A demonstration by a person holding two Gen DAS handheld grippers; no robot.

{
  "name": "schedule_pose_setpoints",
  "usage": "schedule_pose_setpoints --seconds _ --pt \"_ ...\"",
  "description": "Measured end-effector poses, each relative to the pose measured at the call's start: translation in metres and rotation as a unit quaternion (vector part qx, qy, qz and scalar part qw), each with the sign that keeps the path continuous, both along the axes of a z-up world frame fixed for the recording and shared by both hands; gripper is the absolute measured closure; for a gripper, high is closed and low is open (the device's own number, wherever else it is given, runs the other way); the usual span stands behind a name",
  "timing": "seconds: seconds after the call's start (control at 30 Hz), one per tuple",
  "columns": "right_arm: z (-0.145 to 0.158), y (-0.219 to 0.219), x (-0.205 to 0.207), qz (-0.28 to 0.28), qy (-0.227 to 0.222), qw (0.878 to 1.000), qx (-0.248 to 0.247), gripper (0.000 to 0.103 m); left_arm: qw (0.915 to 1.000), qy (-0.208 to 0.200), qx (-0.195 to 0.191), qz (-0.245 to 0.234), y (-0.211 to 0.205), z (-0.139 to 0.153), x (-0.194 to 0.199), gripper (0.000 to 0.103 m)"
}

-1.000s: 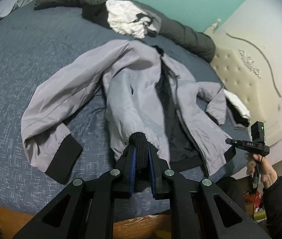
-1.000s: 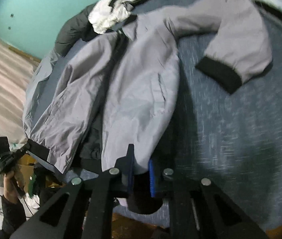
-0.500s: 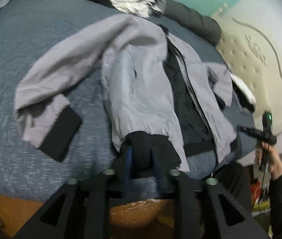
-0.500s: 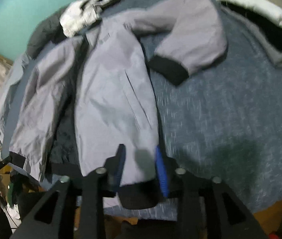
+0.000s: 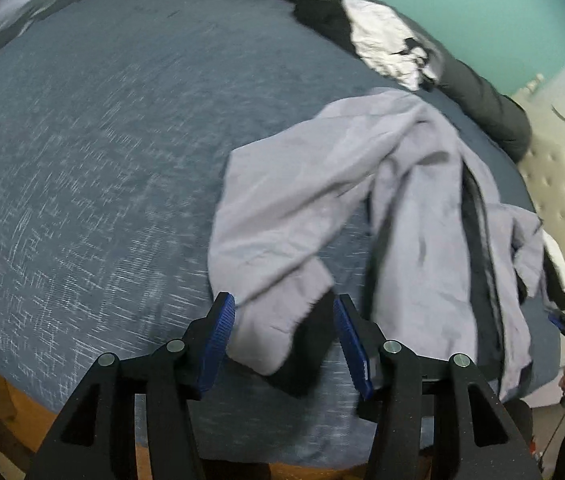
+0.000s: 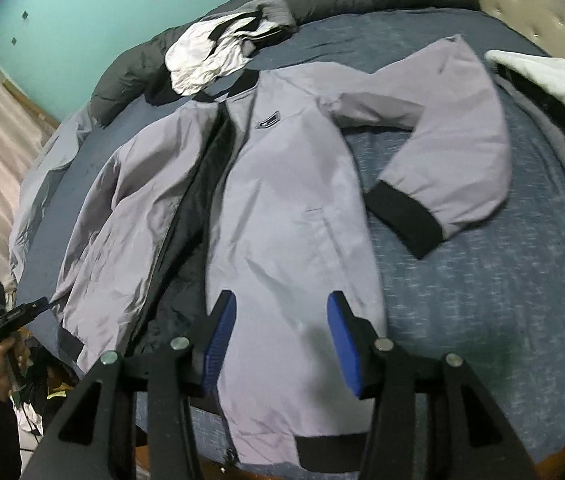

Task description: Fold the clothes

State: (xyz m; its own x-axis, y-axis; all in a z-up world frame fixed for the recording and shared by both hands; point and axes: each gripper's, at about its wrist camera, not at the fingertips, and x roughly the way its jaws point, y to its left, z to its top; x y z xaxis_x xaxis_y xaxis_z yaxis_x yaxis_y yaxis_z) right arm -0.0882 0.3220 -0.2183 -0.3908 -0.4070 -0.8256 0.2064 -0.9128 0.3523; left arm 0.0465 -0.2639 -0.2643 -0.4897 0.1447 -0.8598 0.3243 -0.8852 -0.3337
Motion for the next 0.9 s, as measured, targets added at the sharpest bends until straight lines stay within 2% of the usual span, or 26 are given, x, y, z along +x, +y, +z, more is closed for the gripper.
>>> schedule_pose_setpoints --seconds 0.17,0.23,0.27,0.33,0.43,0.5,0.63,0.73,0.9 --pt "-0.004 -0.008 -0.006 0.007 -0.004 1.000 -0.006 0.055 0.9998 -0.009 -0.006 0.014 -0.014 -0.013 -0.002 0.048" --pt "-0.004 -0.009 -0.008 0.006 -0.003 1.000 -0.007 0.055 0.9998 -0.017 -0.011 -0.004 -0.009 -0.018 -0.008 0.051" --pt "-0.004 -0.009 -0.009 0.005 -0.003 1.000 -0.007 0.055 0.9996 -0.021 -0.013 -0.013 -0.007 -0.020 -0.012 0.066" --pt "-0.003 -0.008 -0.009 0.001 -0.003 1.000 -0.011 0.055 0.9991 -0.022 -0.026 -0.023 -0.004 -0.019 -0.017 0.087" --pt "-0.002 -0.005 -0.010 -0.005 -0.001 1.000 -0.016 0.055 0.9986 -0.009 -0.043 -0.027 -0.004 -0.008 -0.022 0.097" --pt "0.001 -0.002 -0.010 -0.010 0.002 1.000 -0.018 0.055 0.9979 0.013 -0.058 -0.024 -0.005 0.012 -0.026 0.098" --pt "0.005 0.004 -0.011 -0.019 0.005 1.000 -0.023 0.055 0.9919 0.066 -0.104 -0.031 0.005 0.070 -0.041 0.098" --pt "0.008 0.006 -0.010 -0.021 0.008 0.999 -0.025 0.055 0.9847 0.078 -0.138 -0.073 0.033 0.094 -0.059 0.098" --pt "0.005 0.002 -0.007 -0.019 0.004 0.999 -0.030 0.055 0.9878 0.060 -0.105 -0.099 0.055 0.064 -0.071 0.098"
